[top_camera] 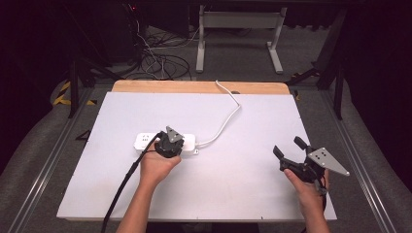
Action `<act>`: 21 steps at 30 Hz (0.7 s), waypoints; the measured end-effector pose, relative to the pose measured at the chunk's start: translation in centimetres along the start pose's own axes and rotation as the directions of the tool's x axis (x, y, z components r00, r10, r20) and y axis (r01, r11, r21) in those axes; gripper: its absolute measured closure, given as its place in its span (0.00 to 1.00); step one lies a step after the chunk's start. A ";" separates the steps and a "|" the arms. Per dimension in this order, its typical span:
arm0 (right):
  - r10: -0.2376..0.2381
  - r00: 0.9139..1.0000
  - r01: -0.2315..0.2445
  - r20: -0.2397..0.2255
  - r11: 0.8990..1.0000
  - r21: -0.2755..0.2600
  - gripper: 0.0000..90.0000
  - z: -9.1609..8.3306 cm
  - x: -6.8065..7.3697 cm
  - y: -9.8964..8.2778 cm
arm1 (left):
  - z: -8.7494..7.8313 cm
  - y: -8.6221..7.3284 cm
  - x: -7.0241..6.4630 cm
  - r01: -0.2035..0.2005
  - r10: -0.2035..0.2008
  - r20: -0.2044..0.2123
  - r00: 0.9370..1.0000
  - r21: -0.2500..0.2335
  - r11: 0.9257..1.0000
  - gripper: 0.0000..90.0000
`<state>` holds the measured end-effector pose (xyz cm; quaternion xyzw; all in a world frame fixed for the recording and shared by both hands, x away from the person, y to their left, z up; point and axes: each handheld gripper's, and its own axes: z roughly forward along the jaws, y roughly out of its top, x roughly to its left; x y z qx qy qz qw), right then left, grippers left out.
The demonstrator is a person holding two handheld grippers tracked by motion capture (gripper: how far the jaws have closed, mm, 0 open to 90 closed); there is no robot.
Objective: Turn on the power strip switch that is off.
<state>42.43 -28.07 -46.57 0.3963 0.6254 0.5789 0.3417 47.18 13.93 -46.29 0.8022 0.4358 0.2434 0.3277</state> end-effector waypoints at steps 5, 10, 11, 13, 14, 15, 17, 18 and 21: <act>0.004 1.000 -0.004 0.000 1.000 -0.003 0.16 0.0 0.0 0.0 | 0.1 0.0 0.0 0.014 -0.014 0.010 1.000 -0.005 1.000 1.00; 0.004 1.000 -0.004 -0.001 1.000 -0.003 0.16 -0.1 0.0 0.1 | 0.1 0.0 0.0 0.028 -0.028 0.011 1.000 -0.002 1.000 1.00; 0.005 1.000 -0.005 -0.001 1.000 -0.004 0.16 -0.1 0.0 0.1 | 0.1 0.0 0.0 0.030 -0.030 0.013 0.999 -0.001 1.000 1.00; 0.005 1.000 -0.005 0.000 1.000 -0.003 0.16 -0.1 0.0 0.1 | 0.1 0.0 0.0 0.035 -0.035 0.015 0.999 0.000 0.999 1.00; 0.007 1.000 -0.007 -0.001 1.000 -0.005 0.16 -0.1 0.0 0.1 | 0.0 0.1 0.1 0.033 -0.033 0.015 0.999 0.009 0.999 1.00; 0.005 1.000 -0.005 0.002 1.000 -0.005 0.16 -0.1 0.0 0.1 | 0.1 0.1 0.2 0.037 -0.037 0.020 0.999 0.008 0.999 1.00; 0.010 1.000 -0.010 0.003 1.000 -0.008 0.16 -0.2 0.0 0.1 | 0.1 0.1 0.2 0.042 -0.042 0.024 0.999 0.008 0.999 1.00; 0.007 1.000 -0.007 0.002 1.000 -0.009 0.16 -0.2 0.0 0.1 | 0.1 0.1 0.2 0.047 -0.047 0.028 0.998 0.008 0.999 1.00; 0.006 1.000 -0.006 0.006 1.000 -0.007 0.16 -0.2 0.0 0.1 | 0.1 0.1 0.3 0.052 -0.053 0.030 0.998 0.014 0.999 1.00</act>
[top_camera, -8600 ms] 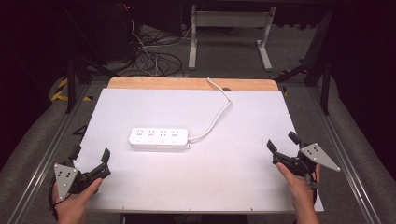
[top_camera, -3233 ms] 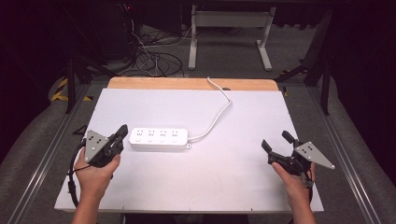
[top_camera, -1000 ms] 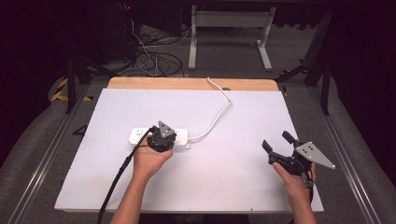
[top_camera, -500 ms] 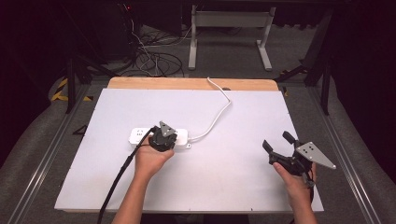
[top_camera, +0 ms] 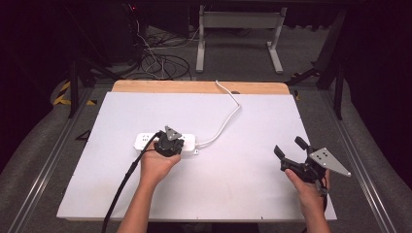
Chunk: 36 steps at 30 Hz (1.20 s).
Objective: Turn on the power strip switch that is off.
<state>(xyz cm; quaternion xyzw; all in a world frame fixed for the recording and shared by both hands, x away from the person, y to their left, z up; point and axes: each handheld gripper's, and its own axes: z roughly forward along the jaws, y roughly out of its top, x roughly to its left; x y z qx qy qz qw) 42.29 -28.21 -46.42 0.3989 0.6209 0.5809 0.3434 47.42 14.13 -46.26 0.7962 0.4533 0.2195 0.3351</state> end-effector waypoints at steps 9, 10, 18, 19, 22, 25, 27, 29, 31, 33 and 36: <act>0.003 1.000 -0.003 0.002 1.000 0.003 0.16 0.0 0.0 0.0 | 0.0 0.0 0.1 0.019 -0.019 0.016 1.000 0.007 1.000 1.00; 0.003 1.000 -0.003 0.002 1.000 0.003 0.16 0.0 0.0 0.0 | 0.0 0.0 0.1 0.019 -0.019 0.016 1.000 0.007 1.000 1.00; 0.007 1.000 -0.007 0.001 1.000 0.002 0.16 -0.1 0.0 0.0 | 0.0 0.0 0.1 0.040 -0.040 0.028 0.999 0.014 0.999 1.00; 0.008 1.000 -0.008 0.001 1.000 0.002 0.16 -0.1 0.0 0.0 | 0.0 0.0 0.1 0.042 -0.042 0.032 0.999 0.014 0.999 1.00; 0.007 1.000 -0.007 0.004 1.000 0.002 0.16 -0.2 0.0 0.0 | 0.0 0.0 0.1 0.032 -0.033 0.022 0.999 0.014 0.999 1.00; 0.006 1.000 -0.006 0.006 1.000 0.002 0.16 -0.2 -0.1 0.0 | -0.1 0.0 0.0 0.031 -0.032 0.030 0.999 0.021 0.999 1.00; 0.004 1.000 -0.004 0.006 1.000 0.002 0.16 -0.2 -0.1 0.0 | -0.1 0.0 0.0 0.029 -0.030 0.028 0.999 0.021 0.999 1.00; 0.005 1.000 -0.005 0.009 1.000 0.003 0.16 -0.2 -0.1 0.0 | -0.1 0.0 0.0 0.037 -0.038 0.029 0.999 0.020 0.999 1.00; 0.010 1.000 -0.010 0.008 1.000 0.004 0.16 -0.3 -0.1 0.0 | -0.1 0.0 0.0 0.034 -0.035 0.026 0.999 0.022 0.999 1.00; 0.010 1.000 -0.010 0.009 1.000 0.004 0.17 -0.3 -0.1 0.0 | 0.0 0.1 0.2 0.057 -0.058 0.041 0.997 0.026 0.998 1.00; 0.008 1.000 -0.008 0.007 1.000 0.002 0.16 -0.3 -0.2 0.0 | 0.0 0.1 0.2 0.057 -0.058 0.039 0.998 0.028 0.998 1.00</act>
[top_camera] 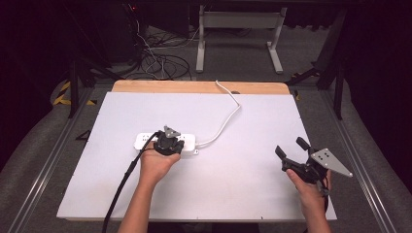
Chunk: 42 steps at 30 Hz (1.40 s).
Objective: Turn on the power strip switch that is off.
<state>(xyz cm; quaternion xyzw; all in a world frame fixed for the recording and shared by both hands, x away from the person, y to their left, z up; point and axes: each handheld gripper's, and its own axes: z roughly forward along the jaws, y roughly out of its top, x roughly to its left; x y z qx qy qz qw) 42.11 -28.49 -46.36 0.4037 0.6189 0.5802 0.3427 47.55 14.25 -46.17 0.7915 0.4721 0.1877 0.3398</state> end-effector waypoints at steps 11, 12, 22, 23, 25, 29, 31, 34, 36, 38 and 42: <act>0.003 1.000 -0.003 0.001 1.000 0.002 0.17 0.0 0.0 0.0 | 0.0 0.1 0.1 0.010 -0.010 0.007 1.000 0.007 1.000 1.00; 0.003 1.000 -0.003 0.001 1.000 0.002 0.17 0.0 0.0 0.0 | 0.0 0.1 0.1 0.010 -0.010 0.007 1.000 0.007 1.000 1.00; 0.002 1.000 -0.002 -0.001 1.000 -0.002 0.17 0.0 0.1 0.1 | 0.0 0.1 0.0 0.016 -0.017 0.016 1.000 0.017 1.000 1.00; 0.002 1.000 -0.002 -0.001 1.000 -0.001 0.17 0.0 0.1 0.1 | -0.1 0.2 0.0 0.013 -0.014 0.015 1.000 0.025 1.000 1.00; 0.002 1.000 -0.002 0.000 1.000 -0.002 0.17 0.0 0.1 0.0 | -0.1 0.2 0.0 0.011 -0.011 0.017 1.000 0.026 1.000 1.00; 0.009 1.000 -0.009 0.000 1.000 -0.004 0.17 0.0 0.1 0.1 | 0.0 0.4 0.1 0.018 -0.019 0.021 1.000 0.038 0.999 1.00; 0.007 1.000 -0.007 0.000 1.000 -0.005 0.17 -0.1 0.1 0.1 | 0.0 0.4 0.1 0.022 -0.023 0.021 1.000 0.039 0.999 1.00; 0.004 1.000 -0.004 0.002 1.000 -0.008 0.17 -0.1 0.0 0.1 | 0.0 0.5 0.3 0.029 -0.029 0.007 1.000 0.058 0.998 1.00; 0.006 1.000 -0.006 0.003 1.000 -0.008 0.17 -0.1 0.0 0.1 | 0.0 0.4 0.4 0.035 -0.036 0.023 0.999 0.054 0.998 1.00; 0.007 1.000 -0.007 0.003 1.000 -0.010 0.17 -0.2 -0.1 0.2 | 0.0 0.3 0.5 0.033 -0.034 0.023 0.999 0.050 0.998 1.00; 0.008 1.000 -0.008 0.009 1.000 -0.007 0.17 -0.2 -0.1 0.1 | 0.0 0.2 0.5 0.028 -0.029 0.025 0.999 0.039 0.999 1.00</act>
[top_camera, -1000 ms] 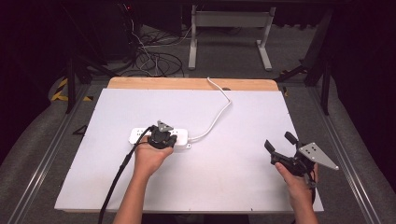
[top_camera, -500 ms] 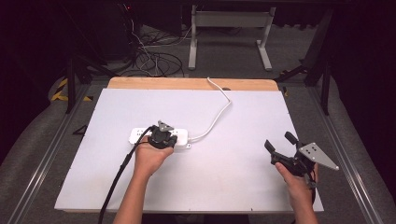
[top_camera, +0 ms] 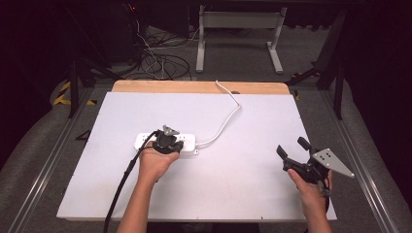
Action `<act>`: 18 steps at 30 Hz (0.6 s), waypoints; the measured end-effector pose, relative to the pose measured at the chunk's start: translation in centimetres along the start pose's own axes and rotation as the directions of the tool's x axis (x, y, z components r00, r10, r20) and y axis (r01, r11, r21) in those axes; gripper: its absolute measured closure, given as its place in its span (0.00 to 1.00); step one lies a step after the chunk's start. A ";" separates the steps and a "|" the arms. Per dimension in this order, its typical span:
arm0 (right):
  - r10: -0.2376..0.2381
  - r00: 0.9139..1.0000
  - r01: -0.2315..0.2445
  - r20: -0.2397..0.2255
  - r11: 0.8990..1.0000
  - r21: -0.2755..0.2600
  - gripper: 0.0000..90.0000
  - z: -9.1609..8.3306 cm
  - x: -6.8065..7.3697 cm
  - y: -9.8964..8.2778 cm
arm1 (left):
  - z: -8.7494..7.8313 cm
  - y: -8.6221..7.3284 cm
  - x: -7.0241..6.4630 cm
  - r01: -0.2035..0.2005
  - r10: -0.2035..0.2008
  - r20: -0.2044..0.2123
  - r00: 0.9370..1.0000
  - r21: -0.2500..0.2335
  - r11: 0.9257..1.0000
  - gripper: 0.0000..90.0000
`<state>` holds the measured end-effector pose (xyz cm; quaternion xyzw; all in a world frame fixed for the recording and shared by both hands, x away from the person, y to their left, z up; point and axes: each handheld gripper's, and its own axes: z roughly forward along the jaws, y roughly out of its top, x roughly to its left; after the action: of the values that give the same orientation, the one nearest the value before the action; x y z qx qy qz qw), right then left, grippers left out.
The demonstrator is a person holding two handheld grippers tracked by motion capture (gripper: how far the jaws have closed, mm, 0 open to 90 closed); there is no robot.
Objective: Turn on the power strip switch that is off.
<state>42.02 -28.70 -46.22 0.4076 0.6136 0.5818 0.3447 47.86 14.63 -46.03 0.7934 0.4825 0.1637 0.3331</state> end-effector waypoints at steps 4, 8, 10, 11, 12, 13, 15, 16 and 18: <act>-0.004 1.000 0.004 -0.002 1.000 0.004 0.17 0.1 0.1 0.0 | 0.0 0.0 0.0 0.007 -0.007 0.001 1.000 -0.001 1.000 1.00; -0.007 1.000 0.007 -0.006 1.000 0.008 0.17 0.2 0.3 -0.1 | 0.0 0.0 0.0 0.004 -0.004 0.001 1.000 -0.001 1.000 1.00; -0.006 1.000 0.006 -0.007 1.000 0.010 0.17 0.3 0.3 -0.1 | 0.0 0.0 0.1 0.006 -0.006 0.006 1.000 -0.006 1.000 1.00; -0.005 1.000 0.005 -0.007 1.000 0.011 0.17 0.3 0.3 -0.1 | 0.0 -0.1 0.1 0.012 -0.012 0.012 1.000 -0.007 1.000 1.00; -0.007 1.000 0.007 -0.008 1.000 0.011 0.17 0.3 0.2 -0.2 | 0.0 -0.3 0.2 0.008 -0.007 0.020 1.000 -0.024 1.000 1.00; -0.008 1.000 0.008 -0.005 1.000 0.013 0.17 0.3 0.2 -0.2 | 0.0 -0.3 0.2 0.008 -0.007 0.020 1.000 -0.024 1.000 1.00; -0.011 1.000 0.011 -0.006 1.000 0.017 0.17 0.3 0.2 -0.2 | 0.0 -0.4 0.3 0.008 -0.008 0.021 1.000 -0.033 0.999 1.00; -0.011 1.000 0.011 -0.005 1.000 0.019 0.17 0.3 0.2 -0.2 | 0.0 -0.4 0.3 0.007 -0.006 0.024 1.000 -0.032 0.999 1.00; -0.011 1.000 0.011 -0.008 1.000 0.021 0.17 0.4 0.3 -0.3 | 0.0 -0.4 0.4 0.003 -0.002 0.026 1.000 -0.034 0.999 1.00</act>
<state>42.22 -28.24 -46.50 0.4055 0.6232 0.5749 0.3415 47.81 15.14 -46.30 0.7891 0.4760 0.1611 0.3531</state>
